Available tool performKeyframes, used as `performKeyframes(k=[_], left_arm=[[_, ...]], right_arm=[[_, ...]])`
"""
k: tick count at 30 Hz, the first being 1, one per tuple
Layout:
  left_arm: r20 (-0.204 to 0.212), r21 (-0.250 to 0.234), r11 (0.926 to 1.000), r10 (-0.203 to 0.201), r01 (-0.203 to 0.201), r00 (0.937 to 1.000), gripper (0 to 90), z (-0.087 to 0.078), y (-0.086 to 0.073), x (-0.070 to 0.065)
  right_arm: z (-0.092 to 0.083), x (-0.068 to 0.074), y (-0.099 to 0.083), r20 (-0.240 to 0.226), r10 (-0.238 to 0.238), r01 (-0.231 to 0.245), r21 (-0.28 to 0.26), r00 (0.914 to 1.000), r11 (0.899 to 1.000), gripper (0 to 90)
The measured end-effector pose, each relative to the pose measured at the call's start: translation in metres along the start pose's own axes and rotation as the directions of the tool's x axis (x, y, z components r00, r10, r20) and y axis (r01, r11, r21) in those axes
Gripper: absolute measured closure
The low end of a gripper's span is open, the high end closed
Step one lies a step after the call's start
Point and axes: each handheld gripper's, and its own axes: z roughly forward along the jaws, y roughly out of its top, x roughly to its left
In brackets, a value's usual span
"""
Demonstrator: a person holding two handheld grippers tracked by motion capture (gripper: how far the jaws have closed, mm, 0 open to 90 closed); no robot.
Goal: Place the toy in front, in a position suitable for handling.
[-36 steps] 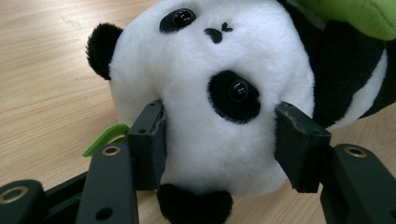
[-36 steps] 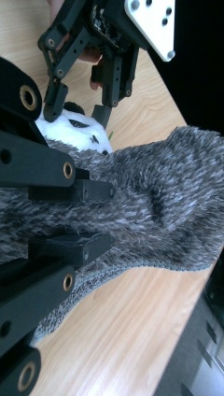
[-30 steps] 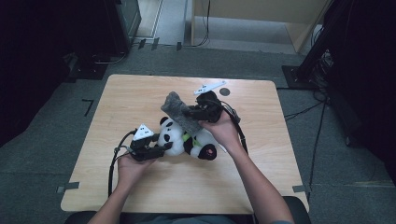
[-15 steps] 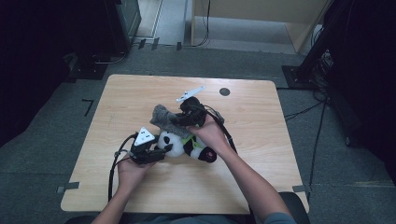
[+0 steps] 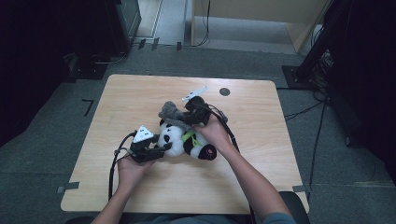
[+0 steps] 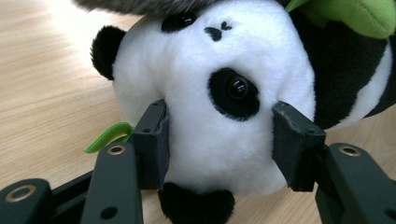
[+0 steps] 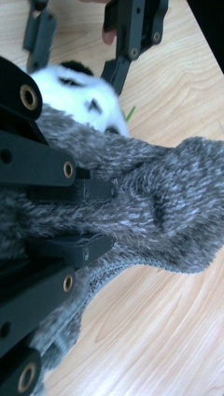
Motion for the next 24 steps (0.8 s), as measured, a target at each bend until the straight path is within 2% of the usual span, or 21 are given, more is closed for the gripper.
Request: performKeyframes(k=[1, 4, 9, 15, 18, 21, 24], left_arm=[[-0.001, -0.001, 1.0000, 0.001, -0.001, 1.0000, 45.2, 0.000, 0.000, 0.000], [-0.002, -0.006, 1.0000, 0.003, -0.003, 1.0000, 45.3, 0.001, 0.000, 0.000], [-0.002, -0.006, 0.9999, 0.010, -0.010, 0.9999, 45.3, 0.001, 0.000, 0.000], [0.000, -0.004, 0.9998, 0.018, -0.018, 0.9998, 45.3, 0.001, 0.001, 0.001], [0.001, -0.003, 0.9999, 0.016, -0.016, 0.9999, 45.5, 0.001, 0.001, 0.001], [0.003, -0.001, 0.9999, 0.015, -0.015, 0.9999, 45.7, 0.001, 0.000, 0.002], [0.004, -0.003, 0.9999, 0.015, -0.015, 0.9999, 45.7, 0.001, 0.000, 0.002]], right_arm=[[-0.001, -0.004, -0.002, -0.004, 0.016, -0.016, 0.000, 0.9999, 1.000, 78.1], [-0.003, -0.011, -0.005, 0.015, 0.023, -0.023, 0.003, 0.9996, 1.000, 77.8], [-0.007, -0.012, -0.004, 0.050, 0.008, -0.008, 0.009, 0.9987, 1.000, 77.8], [-0.012, -0.017, -0.005, 0.074, 0.023, -0.024, 0.012, 0.9970, 1.000, 78.2], [-0.019, -0.022, -0.005, 0.097, 0.039, -0.039, -0.008, 0.9945, 0.999, 78.7], [-0.029, -0.029, -0.006, 0.149, 0.052, -0.048, -0.026, 0.9875, 0.998, 79.3], [-0.037, -0.037, -0.009, 0.147, 0.086, -0.080, -0.046, 0.9854, 0.996, 79.3]])
